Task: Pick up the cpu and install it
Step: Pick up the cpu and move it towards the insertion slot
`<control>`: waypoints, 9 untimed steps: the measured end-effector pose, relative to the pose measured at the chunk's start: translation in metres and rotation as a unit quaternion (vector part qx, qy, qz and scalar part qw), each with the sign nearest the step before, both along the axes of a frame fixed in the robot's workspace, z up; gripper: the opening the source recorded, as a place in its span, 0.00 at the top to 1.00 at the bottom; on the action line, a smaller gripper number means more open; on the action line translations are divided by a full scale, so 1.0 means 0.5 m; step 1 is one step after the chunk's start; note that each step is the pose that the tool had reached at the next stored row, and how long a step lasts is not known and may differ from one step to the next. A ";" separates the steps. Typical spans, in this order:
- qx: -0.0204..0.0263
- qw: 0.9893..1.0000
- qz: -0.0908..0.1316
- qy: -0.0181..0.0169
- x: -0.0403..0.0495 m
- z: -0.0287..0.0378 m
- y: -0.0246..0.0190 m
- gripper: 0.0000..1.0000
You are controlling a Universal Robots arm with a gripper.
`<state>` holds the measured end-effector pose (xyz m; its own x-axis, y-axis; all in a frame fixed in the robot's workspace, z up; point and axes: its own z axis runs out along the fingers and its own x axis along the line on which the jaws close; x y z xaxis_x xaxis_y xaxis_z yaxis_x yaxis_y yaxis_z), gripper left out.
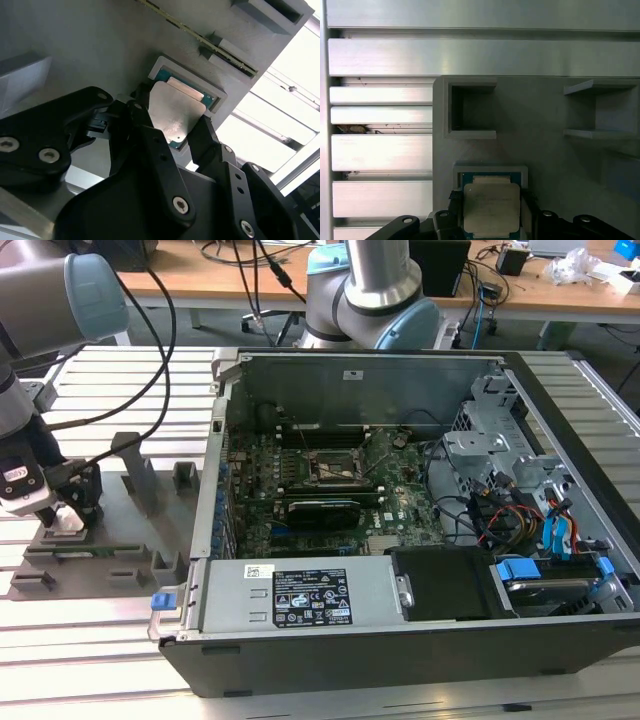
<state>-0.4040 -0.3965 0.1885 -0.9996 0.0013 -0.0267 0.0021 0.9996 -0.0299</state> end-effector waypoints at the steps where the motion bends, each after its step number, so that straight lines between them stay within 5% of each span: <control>1: 0.000 1.000 0.000 0.000 0.000 0.000 0.0000 0.45; 9: 0.000 1.000 0.000 0.000 0.000 0.000 0.0000 0.45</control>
